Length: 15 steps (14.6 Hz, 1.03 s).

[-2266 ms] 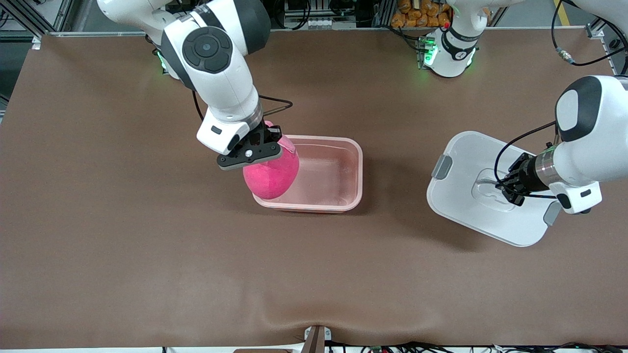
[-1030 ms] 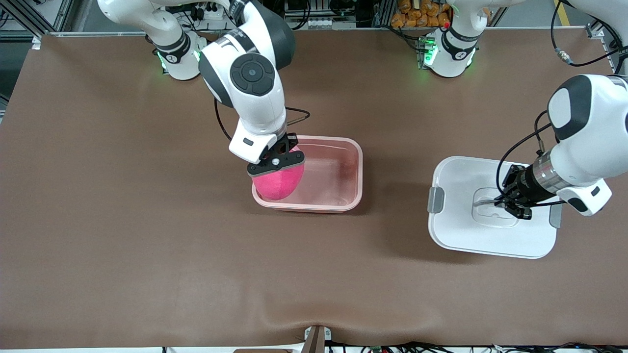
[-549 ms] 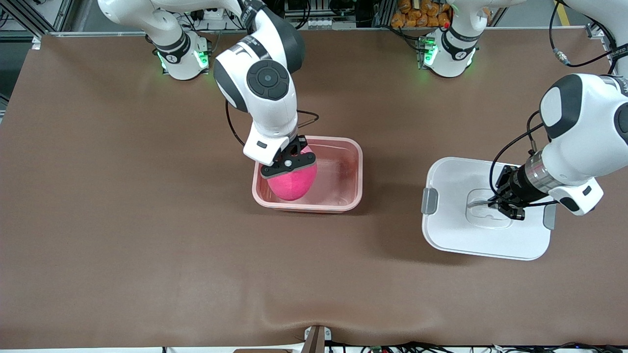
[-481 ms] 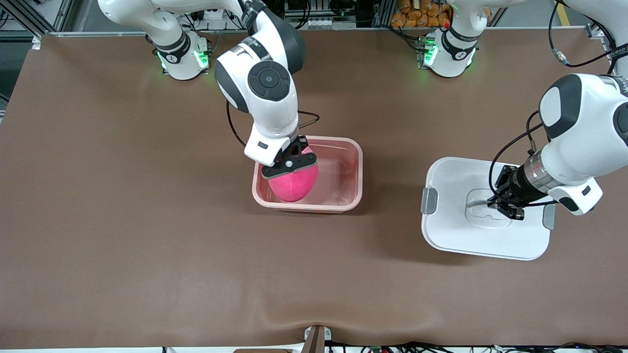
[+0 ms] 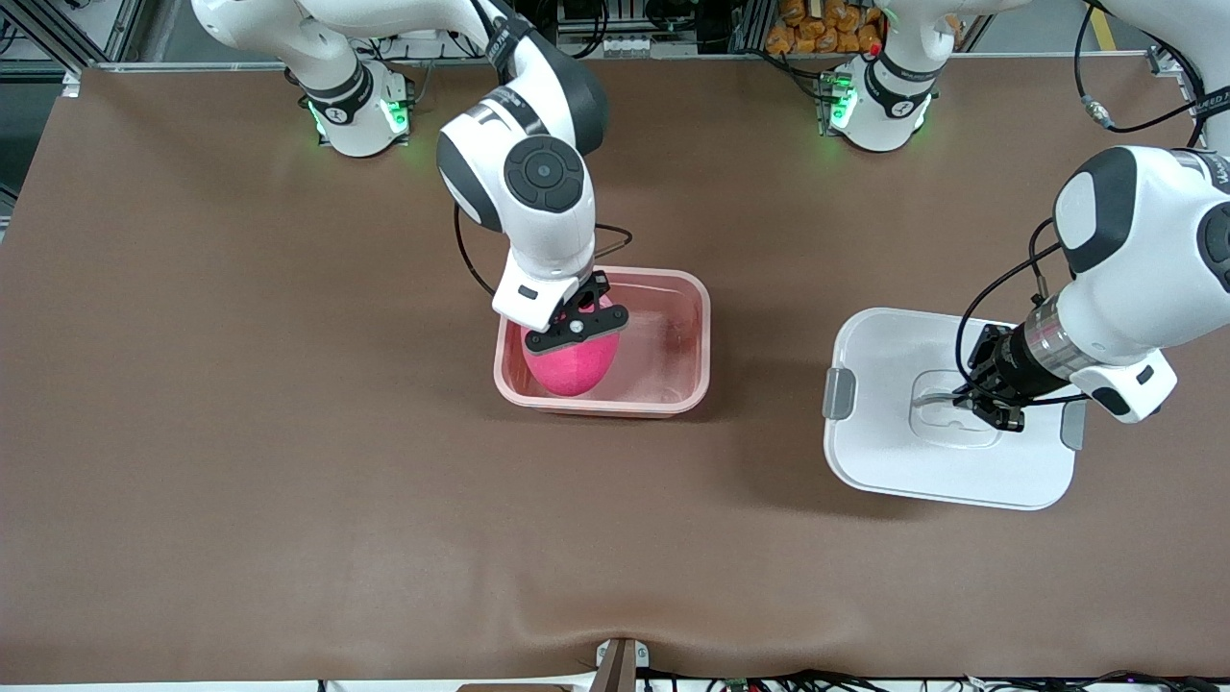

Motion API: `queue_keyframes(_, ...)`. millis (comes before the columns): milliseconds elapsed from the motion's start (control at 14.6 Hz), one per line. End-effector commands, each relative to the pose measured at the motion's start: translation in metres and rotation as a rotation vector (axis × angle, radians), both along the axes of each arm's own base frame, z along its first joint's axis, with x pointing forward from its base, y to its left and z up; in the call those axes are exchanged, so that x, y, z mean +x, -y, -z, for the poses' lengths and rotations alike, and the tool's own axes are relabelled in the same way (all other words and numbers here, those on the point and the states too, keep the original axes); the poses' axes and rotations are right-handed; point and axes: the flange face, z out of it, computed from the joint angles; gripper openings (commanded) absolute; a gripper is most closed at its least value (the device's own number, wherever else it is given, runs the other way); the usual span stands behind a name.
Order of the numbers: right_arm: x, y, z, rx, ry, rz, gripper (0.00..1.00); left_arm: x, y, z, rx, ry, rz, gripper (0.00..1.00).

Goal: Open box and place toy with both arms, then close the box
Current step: 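Lower the pink toy into the open box with the right gripper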

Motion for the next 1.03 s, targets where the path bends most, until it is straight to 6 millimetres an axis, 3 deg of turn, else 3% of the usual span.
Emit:
queue_keyframes(0,0.004,-0.014,0.004,-0.014,0.024,-0.003,0.00,-0.001,0.003,-0.004,-0.012,0.009,-0.006,0.00)
queue_keyframes(481,-0.006,-0.045,0.034,-0.010,0.032,-0.037,0.00,-0.003,0.000,-0.005,-0.007,-0.003,0.005,0.00)
queue_keyframes(961,-0.026,-0.085,0.076,0.024,0.079,0.056,0.00,-0.014,-0.014,-0.011,0.006,-0.070,0.070,0.00)
